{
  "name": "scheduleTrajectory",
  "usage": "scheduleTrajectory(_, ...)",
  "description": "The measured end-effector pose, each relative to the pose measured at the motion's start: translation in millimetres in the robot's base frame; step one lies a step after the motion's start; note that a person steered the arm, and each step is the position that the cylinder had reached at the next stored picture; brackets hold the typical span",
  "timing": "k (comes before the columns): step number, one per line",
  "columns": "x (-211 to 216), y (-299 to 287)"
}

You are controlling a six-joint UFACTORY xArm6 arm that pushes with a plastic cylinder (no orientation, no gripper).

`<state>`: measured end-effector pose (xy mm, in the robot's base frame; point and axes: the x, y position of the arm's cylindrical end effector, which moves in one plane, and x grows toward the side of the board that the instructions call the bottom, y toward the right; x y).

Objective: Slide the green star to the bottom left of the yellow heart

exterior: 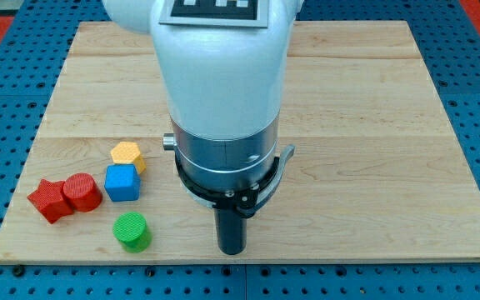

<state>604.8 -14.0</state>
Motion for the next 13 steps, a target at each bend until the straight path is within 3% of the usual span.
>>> scheduleTrajectory(6,-45,0)
scheduleTrajectory(10,-43,-33)
scheduleTrajectory(13,-43,-22)
